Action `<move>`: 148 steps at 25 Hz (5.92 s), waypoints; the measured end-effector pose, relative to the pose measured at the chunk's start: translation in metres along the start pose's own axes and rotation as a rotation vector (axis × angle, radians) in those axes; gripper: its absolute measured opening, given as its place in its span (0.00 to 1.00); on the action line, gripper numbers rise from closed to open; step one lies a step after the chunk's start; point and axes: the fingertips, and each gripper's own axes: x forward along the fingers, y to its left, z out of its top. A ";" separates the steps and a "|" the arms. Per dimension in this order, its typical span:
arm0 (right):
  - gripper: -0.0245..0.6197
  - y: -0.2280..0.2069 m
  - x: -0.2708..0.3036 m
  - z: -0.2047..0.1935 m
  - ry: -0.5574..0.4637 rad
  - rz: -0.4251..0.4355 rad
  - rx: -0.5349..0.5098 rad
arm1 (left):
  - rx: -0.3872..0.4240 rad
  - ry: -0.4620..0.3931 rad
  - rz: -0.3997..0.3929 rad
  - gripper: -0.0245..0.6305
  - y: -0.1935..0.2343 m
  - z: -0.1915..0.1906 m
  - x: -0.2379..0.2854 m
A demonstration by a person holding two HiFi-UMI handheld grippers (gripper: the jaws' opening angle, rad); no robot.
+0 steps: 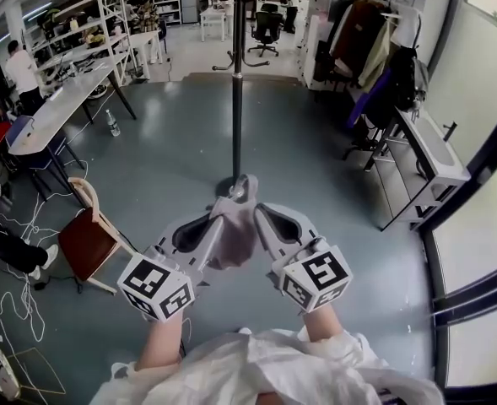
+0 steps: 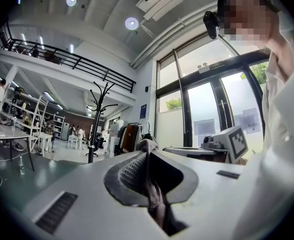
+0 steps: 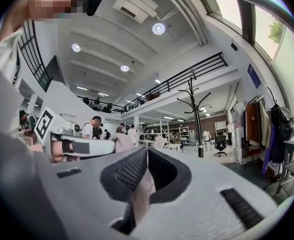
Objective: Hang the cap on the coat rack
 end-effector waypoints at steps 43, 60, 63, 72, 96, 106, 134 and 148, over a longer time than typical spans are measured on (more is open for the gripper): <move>0.04 -0.070 0.024 -0.029 0.065 -0.028 0.038 | -0.066 0.025 -0.011 0.08 0.030 -0.031 0.083; 0.05 -0.130 0.125 -0.011 0.022 -0.057 -0.020 | -0.054 0.005 -0.067 0.08 0.123 -0.011 0.154; 0.05 -0.148 0.157 -0.001 0.005 -0.070 -0.032 | -0.047 -0.018 -0.065 0.08 0.155 0.003 0.171; 0.05 -0.175 0.239 0.016 -0.006 -0.052 -0.100 | -0.027 -0.079 -0.068 0.08 0.231 0.035 0.212; 0.05 -0.210 0.319 0.017 -0.049 -0.094 -0.119 | -0.009 -0.128 -0.101 0.08 0.320 0.055 0.259; 0.05 -0.243 0.332 0.019 -0.074 -0.103 -0.075 | 0.003 -0.106 -0.064 0.08 0.338 0.048 0.280; 0.05 -0.356 0.461 0.063 -0.152 0.052 -0.112 | 0.024 -0.211 0.081 0.08 0.428 0.108 0.377; 0.05 -0.372 0.493 0.092 -0.205 0.142 -0.164 | 0.088 -0.293 0.123 0.08 0.446 0.146 0.394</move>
